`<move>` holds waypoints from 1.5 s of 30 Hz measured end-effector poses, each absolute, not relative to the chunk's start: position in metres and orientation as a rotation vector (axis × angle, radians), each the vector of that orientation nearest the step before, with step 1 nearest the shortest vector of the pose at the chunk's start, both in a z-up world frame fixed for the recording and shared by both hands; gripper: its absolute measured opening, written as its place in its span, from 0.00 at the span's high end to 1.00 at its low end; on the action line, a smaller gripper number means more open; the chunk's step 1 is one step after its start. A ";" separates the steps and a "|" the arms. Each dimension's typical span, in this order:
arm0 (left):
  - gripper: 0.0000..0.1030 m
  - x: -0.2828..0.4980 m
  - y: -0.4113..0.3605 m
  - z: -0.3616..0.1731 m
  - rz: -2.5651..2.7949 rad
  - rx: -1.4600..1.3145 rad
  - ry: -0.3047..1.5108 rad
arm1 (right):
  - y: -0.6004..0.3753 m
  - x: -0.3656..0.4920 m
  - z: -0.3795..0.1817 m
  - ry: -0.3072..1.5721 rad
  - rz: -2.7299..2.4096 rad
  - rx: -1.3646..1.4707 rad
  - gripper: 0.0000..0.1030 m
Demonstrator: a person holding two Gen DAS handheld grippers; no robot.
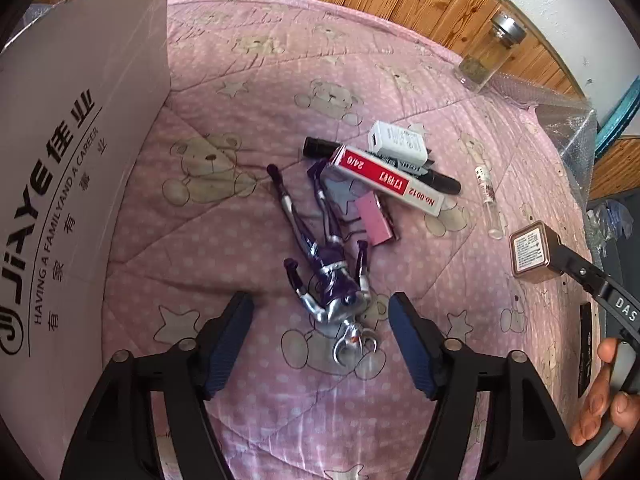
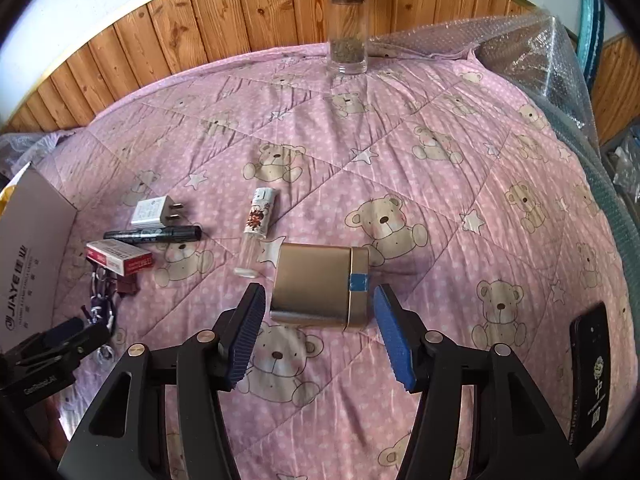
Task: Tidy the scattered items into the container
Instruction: 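Grasp the gold metal tin with the right tool while the left moves over the purple figure, then grasp the purple action figure with the left tool and lift it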
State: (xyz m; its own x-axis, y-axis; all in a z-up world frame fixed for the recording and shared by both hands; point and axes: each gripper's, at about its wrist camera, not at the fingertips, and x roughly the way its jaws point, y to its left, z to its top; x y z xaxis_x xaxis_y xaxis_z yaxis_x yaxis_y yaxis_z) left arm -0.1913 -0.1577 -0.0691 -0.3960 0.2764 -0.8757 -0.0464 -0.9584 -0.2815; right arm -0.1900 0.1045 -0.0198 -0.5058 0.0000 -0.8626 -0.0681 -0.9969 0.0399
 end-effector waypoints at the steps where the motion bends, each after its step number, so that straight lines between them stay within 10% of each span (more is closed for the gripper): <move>1: 0.23 -0.193 -0.157 -0.070 2.455 -1.592 -0.310 | 0.105 -0.193 -0.023 0.104 2.685 -1.549 0.42; 8: 0.24 -0.196 -0.151 -0.073 2.514 -1.491 -0.208 | 0.109 -0.207 -0.043 0.139 2.663 -1.598 0.42; 11: 0.67 -0.195 -0.157 -0.070 2.547 -1.454 -0.202 | 0.109 -0.206 -0.047 0.171 2.672 -1.613 0.46; 16: 0.74 -0.197 -0.175 -0.065 2.524 -1.434 -0.313 | 0.108 -0.201 -0.046 0.186 2.691 -1.595 0.48; 18: 0.92 -0.192 -0.177 -0.059 2.530 -1.410 -0.313 | 0.107 -0.197 -0.043 0.188 2.701 -1.582 0.48; 23: 0.93 -0.189 -0.176 -0.057 2.517 -1.419 -0.295 | 0.102 -0.193 -0.040 0.204 2.717 -1.586 0.48; 26: 0.89 -0.195 -0.169 -0.067 2.443 -1.476 -0.327 | 0.101 -0.190 -0.042 0.223 2.717 -1.597 0.48; 30: 0.27 -0.197 -0.158 -0.070 2.469 -1.487 -0.365 | 0.103 -0.188 -0.044 0.250 2.714 -1.594 0.48; 38: 0.21 -0.203 -0.105 -0.078 2.583 -1.506 0.013 | 0.104 -0.188 -0.045 0.278 2.716 -1.592 0.48; 45: 0.81 -0.184 -0.124 -0.071 2.532 -1.426 -0.087 | 0.105 -0.180 -0.042 0.292 2.740 -1.593 0.48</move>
State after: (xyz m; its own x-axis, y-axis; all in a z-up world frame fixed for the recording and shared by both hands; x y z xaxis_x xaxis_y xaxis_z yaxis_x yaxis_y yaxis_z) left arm -0.1836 -0.1241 -0.0707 -0.4980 0.2308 -0.8359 -0.1730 -0.9710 -0.1650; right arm -0.1798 0.1051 -0.0420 -0.4982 -0.1275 -0.8577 -0.0565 -0.9823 0.1788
